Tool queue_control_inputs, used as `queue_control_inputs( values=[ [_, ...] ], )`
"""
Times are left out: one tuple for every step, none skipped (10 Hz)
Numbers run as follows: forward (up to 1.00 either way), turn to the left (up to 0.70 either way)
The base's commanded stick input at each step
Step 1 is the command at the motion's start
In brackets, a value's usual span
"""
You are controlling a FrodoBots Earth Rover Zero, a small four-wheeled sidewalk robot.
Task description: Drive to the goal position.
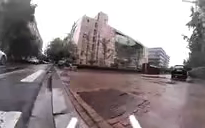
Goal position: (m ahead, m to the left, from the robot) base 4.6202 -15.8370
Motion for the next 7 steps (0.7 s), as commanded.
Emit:
queue_control_inputs(
  values=[
    [0.45, 0.0],
    [0.45, 0.0],
    [0.45, 0.0],
    [0.45, -0.17],
    [0.45, -0.27],
    [0.45, -0.27],
    [0.45, -0.27]
  ],
)
